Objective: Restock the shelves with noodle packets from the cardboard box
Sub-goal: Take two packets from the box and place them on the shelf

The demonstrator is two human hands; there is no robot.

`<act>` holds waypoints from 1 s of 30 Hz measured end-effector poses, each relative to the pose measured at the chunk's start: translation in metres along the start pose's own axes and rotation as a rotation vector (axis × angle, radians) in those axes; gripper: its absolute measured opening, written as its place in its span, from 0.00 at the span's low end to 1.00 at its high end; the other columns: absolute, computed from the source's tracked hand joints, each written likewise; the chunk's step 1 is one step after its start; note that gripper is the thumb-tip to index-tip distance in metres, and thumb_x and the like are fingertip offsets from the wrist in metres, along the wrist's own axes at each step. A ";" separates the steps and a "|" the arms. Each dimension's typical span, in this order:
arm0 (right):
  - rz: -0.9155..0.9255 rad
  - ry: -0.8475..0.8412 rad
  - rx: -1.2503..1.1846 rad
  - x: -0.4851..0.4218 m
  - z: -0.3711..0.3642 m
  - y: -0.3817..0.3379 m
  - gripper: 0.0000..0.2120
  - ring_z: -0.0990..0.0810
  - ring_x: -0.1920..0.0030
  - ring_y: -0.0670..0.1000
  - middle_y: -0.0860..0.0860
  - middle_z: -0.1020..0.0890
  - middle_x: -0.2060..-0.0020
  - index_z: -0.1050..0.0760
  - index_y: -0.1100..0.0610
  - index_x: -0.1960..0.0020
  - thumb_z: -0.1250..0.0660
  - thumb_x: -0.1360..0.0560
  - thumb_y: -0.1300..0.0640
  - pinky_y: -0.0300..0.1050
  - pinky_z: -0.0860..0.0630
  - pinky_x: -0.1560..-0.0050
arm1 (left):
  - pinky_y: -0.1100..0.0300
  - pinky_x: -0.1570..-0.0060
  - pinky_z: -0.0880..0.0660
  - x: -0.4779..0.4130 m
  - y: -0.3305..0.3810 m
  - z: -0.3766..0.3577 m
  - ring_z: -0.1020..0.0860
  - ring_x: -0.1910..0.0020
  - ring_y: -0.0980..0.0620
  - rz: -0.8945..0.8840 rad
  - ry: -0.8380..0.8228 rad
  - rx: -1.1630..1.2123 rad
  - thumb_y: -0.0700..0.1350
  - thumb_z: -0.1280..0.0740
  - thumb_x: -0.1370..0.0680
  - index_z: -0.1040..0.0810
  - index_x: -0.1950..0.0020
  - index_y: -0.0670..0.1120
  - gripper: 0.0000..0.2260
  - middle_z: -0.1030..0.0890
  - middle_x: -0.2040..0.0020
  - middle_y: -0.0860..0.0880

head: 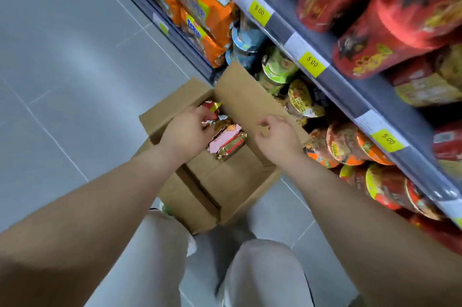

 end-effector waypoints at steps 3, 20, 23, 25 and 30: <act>0.011 -0.028 0.003 -0.029 -0.067 0.047 0.13 0.28 0.40 0.56 0.55 0.22 0.44 0.24 0.57 0.42 0.36 0.27 0.60 0.45 0.33 0.42 | 0.56 0.49 0.27 -0.026 -0.035 -0.076 0.23 0.48 0.47 0.020 -0.024 0.012 0.44 0.35 0.26 0.22 0.43 0.47 0.12 0.22 0.45 0.47; 0.398 -0.221 0.449 -0.114 -0.266 0.155 0.34 0.40 0.29 0.58 0.56 0.36 0.30 0.43 0.56 0.25 0.35 0.29 0.63 0.51 0.43 0.28 | 0.55 0.40 0.30 -0.116 -0.117 -0.281 0.28 0.36 0.44 0.017 -0.071 -0.119 0.38 0.37 0.24 0.31 0.30 0.48 0.22 0.29 0.33 0.46; 0.447 -0.053 0.603 -0.115 -0.276 0.159 0.31 0.30 0.43 0.60 0.58 0.28 0.44 0.32 0.56 0.32 0.30 0.34 0.63 0.52 0.33 0.40 | 0.53 0.43 0.29 -0.118 -0.119 -0.285 0.29 0.38 0.45 0.005 -0.022 -0.208 0.41 0.32 0.27 0.33 0.31 0.49 0.25 0.29 0.35 0.46; 0.478 0.078 0.686 -0.118 -0.282 0.160 0.23 0.26 0.53 0.59 0.57 0.25 0.54 0.23 0.56 0.46 0.30 0.41 0.63 0.51 0.29 0.51 | 0.52 0.45 0.27 -0.122 -0.117 -0.287 0.28 0.40 0.45 -0.020 0.034 -0.298 0.44 0.29 0.28 0.34 0.33 0.48 0.25 0.27 0.38 0.46; 0.565 0.150 0.716 -0.116 -0.288 0.160 0.09 0.25 0.54 0.60 0.57 0.23 0.59 0.25 0.58 0.60 0.43 0.35 0.62 0.54 0.36 0.45 | 0.49 0.53 0.26 -0.141 -0.121 -0.293 0.25 0.46 0.41 0.030 0.083 -0.400 0.48 0.29 0.27 0.30 0.39 0.43 0.21 0.28 0.44 0.43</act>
Point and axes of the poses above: each hand's wrist, its own x-axis away from the middle knuckle, its own z-axis out of the back of the hand, y = z × x, the point moved 5 cm from there along -x, towards the middle knuckle
